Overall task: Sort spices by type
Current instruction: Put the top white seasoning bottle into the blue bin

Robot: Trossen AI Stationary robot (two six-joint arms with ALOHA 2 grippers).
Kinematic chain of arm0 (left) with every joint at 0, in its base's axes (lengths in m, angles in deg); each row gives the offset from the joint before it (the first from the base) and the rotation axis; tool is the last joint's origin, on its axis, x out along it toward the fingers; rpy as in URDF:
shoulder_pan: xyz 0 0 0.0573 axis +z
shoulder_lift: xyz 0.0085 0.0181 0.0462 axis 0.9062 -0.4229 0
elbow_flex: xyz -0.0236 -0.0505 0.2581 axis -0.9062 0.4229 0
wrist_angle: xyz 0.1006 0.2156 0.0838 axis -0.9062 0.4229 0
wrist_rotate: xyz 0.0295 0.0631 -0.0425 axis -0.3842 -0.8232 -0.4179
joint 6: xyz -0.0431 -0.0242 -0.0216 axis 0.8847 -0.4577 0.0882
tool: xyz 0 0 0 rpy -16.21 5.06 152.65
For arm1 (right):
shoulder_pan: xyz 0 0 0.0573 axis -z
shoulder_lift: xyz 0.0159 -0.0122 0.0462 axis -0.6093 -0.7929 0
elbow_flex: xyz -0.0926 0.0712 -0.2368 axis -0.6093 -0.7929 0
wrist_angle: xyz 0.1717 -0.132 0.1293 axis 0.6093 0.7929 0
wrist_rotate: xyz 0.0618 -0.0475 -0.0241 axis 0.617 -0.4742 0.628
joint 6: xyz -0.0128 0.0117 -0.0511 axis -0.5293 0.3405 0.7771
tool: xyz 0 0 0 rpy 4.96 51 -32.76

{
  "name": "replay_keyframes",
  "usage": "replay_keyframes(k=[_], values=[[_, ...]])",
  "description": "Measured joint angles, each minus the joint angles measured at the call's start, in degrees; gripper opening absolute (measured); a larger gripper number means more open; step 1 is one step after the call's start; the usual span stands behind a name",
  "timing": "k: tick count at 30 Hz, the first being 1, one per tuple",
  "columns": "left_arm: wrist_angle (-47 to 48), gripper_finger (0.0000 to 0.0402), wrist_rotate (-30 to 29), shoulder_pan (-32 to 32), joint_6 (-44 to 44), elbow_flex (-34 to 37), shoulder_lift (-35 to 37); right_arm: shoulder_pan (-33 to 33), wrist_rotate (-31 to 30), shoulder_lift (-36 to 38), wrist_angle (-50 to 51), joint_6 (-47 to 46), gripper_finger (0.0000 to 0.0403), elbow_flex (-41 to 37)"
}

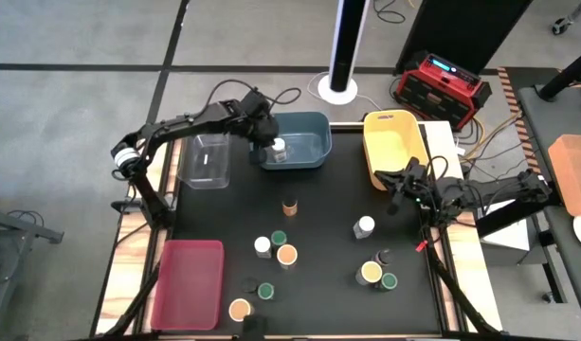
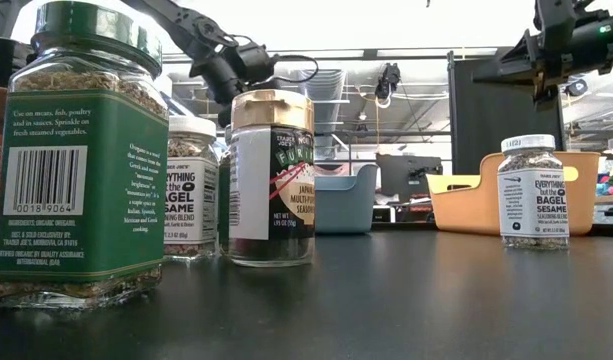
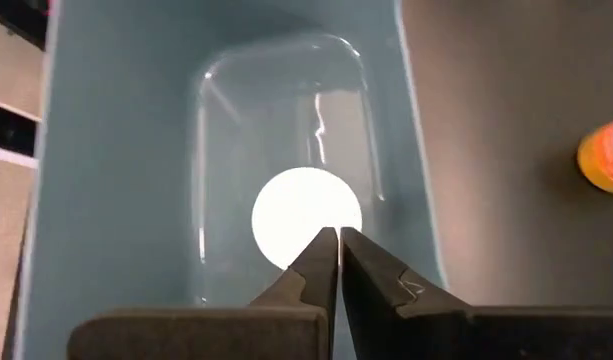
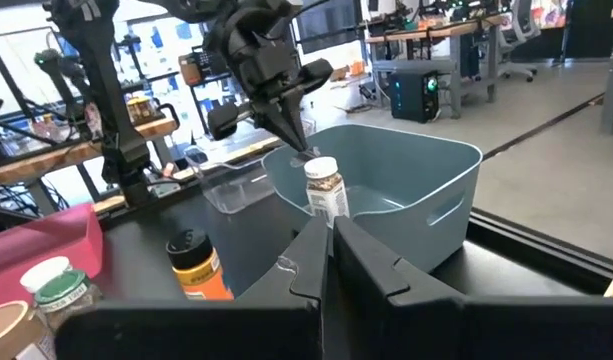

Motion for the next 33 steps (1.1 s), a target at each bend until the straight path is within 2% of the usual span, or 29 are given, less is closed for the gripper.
replay_keyframes(k=[4, 33], values=[[2.2, 0.0, 0.1, 0.1, -0.3, 0.2, -0.3, 0.0, 0.0, -0.4, 0.0, -0.6, 0.0013, 0.0], [1.6, 0.0, 0.6, 0.4, 4.0, 1.0, -3.2, 0.0, 0.0, -0.7, 0.2, -0.4, 0.0013, 0.0]])
